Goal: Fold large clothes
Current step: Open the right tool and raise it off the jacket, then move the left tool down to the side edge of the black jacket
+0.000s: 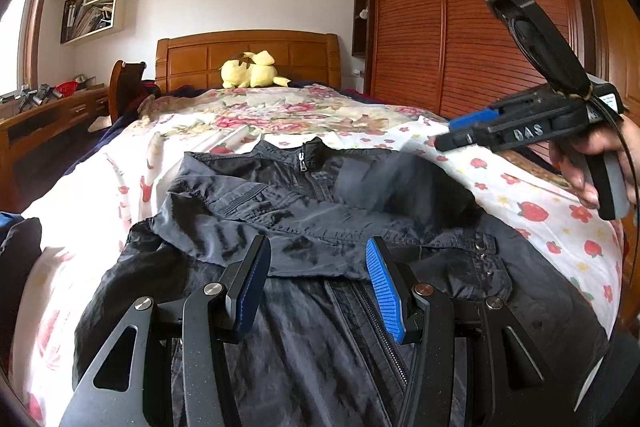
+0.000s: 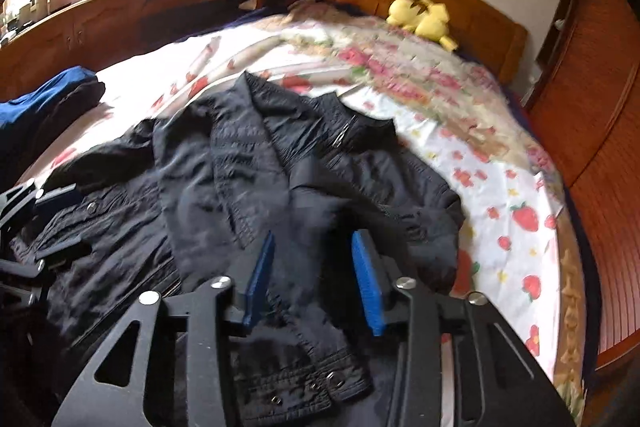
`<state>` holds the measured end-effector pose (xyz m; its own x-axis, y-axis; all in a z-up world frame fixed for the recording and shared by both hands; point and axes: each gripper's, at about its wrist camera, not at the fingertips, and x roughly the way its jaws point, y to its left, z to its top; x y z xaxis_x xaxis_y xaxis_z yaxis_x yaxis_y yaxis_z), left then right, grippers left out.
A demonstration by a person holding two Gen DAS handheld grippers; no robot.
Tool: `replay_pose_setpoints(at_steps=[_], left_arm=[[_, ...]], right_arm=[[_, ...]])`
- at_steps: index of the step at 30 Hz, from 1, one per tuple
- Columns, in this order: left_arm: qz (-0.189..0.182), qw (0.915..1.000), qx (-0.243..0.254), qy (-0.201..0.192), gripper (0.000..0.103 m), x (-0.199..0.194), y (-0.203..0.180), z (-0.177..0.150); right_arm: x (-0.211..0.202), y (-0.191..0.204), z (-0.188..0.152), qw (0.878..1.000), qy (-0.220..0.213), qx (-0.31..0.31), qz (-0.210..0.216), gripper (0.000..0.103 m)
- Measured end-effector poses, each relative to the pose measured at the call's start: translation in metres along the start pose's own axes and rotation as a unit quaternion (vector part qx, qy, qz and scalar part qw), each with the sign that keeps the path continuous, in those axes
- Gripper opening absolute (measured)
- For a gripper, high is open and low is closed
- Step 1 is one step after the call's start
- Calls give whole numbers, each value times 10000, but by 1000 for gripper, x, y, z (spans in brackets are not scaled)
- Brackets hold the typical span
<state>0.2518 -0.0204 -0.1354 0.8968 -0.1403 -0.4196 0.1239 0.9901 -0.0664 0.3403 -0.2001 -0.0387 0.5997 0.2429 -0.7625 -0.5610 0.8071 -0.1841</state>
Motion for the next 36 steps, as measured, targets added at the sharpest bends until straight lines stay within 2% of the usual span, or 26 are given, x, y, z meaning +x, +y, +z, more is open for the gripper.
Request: replay_pose_setpoints(at_steps=[1, 5, 9, 17, 21, 30, 36], left_arm=[[0, 10000, 1, 7, 52, 0, 0, 0], [-14, 10000, 8, 11, 52, -1, 0, 0], [-21, 10000, 46, 44, 52, 2, -2, -1], [7, 9997, 187, 176, 52, 7, -12, -5], [64, 9992, 274, 266, 52, 12, -14, -6], [224, 9974, 377, 580, 52, 26, -19, -3], [364, 9951, 437, 805, 52, 41, -31, 14]], right_arm=[[1, 1, -3, 10000, 72, 8, 50, 58], [2, 4, -21, 9997, 187, 143, 31, 58], [5, -1, -53, 9980, 247, 581, 86, 58], [35, -11, -116, 9913, 519, 1210, 58, 58], [48, -15, -130, 9906, 582, 1236, -57, 58], [58, -28, -148, 9850, 315, 1658, 370, 58], [56, -32, -152, 9816, 198, 1823, 537, 58]])
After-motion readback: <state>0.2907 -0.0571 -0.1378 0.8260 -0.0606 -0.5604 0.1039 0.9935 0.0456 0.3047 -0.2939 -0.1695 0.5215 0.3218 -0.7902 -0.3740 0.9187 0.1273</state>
